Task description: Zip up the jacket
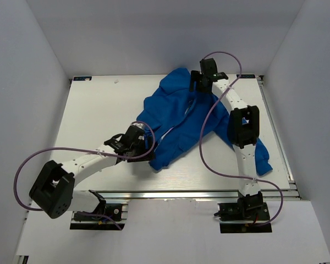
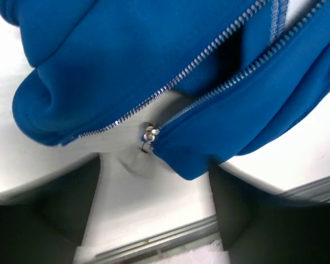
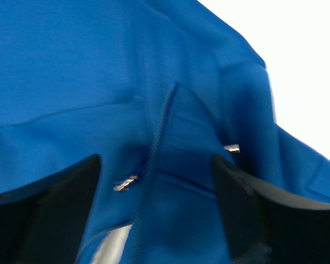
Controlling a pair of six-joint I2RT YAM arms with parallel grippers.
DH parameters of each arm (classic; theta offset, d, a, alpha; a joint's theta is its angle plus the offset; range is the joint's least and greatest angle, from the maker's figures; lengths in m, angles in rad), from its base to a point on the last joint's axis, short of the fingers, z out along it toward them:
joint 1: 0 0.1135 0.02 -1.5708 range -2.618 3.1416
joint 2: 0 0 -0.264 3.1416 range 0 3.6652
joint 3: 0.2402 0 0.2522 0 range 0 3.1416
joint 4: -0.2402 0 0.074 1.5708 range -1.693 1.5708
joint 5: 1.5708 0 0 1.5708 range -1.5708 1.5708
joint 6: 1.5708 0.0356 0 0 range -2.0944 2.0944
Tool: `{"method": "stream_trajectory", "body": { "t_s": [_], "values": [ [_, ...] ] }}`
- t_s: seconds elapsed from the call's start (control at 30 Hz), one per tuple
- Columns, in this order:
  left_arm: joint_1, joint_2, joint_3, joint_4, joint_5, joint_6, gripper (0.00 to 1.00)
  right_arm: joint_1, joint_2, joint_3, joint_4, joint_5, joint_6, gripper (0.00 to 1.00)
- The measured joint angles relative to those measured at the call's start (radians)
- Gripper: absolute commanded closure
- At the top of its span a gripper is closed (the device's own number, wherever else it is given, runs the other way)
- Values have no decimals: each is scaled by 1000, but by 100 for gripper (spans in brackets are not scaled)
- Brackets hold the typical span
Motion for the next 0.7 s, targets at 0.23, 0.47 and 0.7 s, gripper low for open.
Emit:
{"method": "stream_trajectory", "body": {
  "t_s": [0.23,0.47,0.7],
  "values": [
    [0,-58,80,-126,-17,-2,2,98,-183,-113,22,5,-159,11],
    [0,-275,156,-160,-145,-14,2,263,-644,-495,35,32,-111,11],
    [16,-225,206,-157,-273,-38,2,467,-913,-931,53,24,31,11]
  ]
}}
